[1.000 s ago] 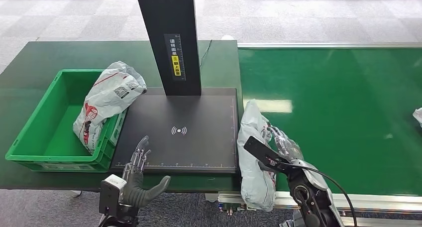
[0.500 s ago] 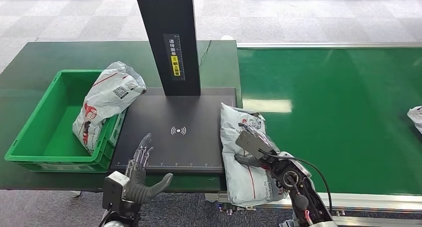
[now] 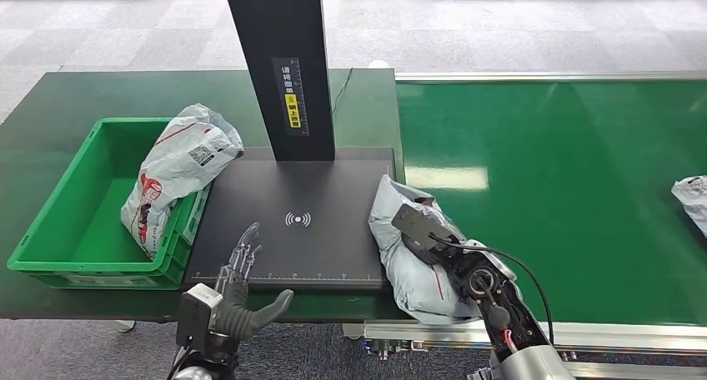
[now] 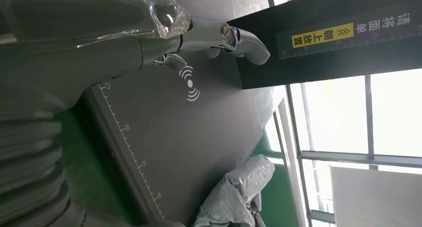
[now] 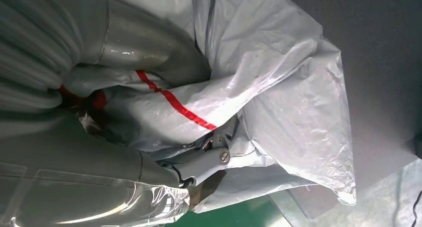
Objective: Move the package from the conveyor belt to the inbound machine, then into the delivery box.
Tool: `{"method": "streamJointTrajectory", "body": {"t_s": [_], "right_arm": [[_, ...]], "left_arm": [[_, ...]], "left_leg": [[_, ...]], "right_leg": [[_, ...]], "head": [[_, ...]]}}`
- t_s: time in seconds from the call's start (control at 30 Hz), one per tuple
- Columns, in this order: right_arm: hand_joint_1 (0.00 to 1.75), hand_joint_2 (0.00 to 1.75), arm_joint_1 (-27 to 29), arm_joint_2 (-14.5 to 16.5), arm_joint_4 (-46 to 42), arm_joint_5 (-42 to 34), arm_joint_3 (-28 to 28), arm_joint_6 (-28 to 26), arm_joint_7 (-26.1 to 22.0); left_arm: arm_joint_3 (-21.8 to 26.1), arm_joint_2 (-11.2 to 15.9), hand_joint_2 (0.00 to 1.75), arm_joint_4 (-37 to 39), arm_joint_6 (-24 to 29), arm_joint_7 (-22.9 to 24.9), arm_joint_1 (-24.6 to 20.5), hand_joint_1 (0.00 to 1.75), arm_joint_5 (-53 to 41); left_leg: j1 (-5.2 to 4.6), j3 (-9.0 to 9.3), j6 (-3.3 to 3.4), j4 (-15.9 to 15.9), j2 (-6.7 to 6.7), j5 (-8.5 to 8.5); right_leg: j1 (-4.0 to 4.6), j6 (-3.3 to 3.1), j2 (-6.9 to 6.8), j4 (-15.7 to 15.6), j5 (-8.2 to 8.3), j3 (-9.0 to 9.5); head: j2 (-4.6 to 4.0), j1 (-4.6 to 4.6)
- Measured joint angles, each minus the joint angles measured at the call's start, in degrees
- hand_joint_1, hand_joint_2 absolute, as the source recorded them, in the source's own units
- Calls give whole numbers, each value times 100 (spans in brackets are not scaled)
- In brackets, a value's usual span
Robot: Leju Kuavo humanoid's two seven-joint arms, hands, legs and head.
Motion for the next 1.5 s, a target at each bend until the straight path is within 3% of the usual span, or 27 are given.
{"method": "streamJointTrajectory", "body": {"t_s": [0.57,0.93,1.23,1.27,1.37,1.4,1.5], "right_arm": [[175,175,104,224,-401,-742,-39,-887,-724],[175,175,-101,472,-449,-651,371,-758,-908],[175,175,-562,594,192,-513,886,-626,-1163],[159,175,-601,601,252,-490,928,-644,-1191],[30,175,-731,627,462,-366,1093,-759,-1287],[2,175,-779,641,543,-326,1157,-808,-1319],[0,175,-911,691,772,-275,1308,-968,-1438]], "left_arm": [[-34,-2,175,11,78,-58,88,0,161],[-30,-2,175,13,225,-110,29,0,39],[-40,-11,175,13,225,-200,-51,0,131],[-40,-14,175,13,220,-202,-59,0,145],[-42,-14,175,13,204,-200,-88,0,185],[-44,-13,175,13,203,-199,-97,0,191],[-50,-13,175,13,203,-199,-107,0,221]], "left_leg": [[0,-15,-1,0,-5,1],[-1,-21,-1,0,-8,1],[-1,-22,-1,1,-10,2],[-1,-23,-1,1,-10,2],[-1,-24,-1,1,-10,2],[-1,-24,-1,1,-10,2],[-1,-24,-1,1,-11,2]], "right_leg": [[0,-1,3,1,1,-9],[-1,-1,0,1,1,-13],[-1,-1,-2,1,1,-14],[-1,-1,-2,1,1,-14],[-2,-1,-3,1,1,-15],[-1,-1,-3,1,1,-16],[-1,-1,-2,1,1,-17]], "head": [[1,0],[1,-1],[1,0],[1,0],[1,0],[1,0],[-1,0]]}}
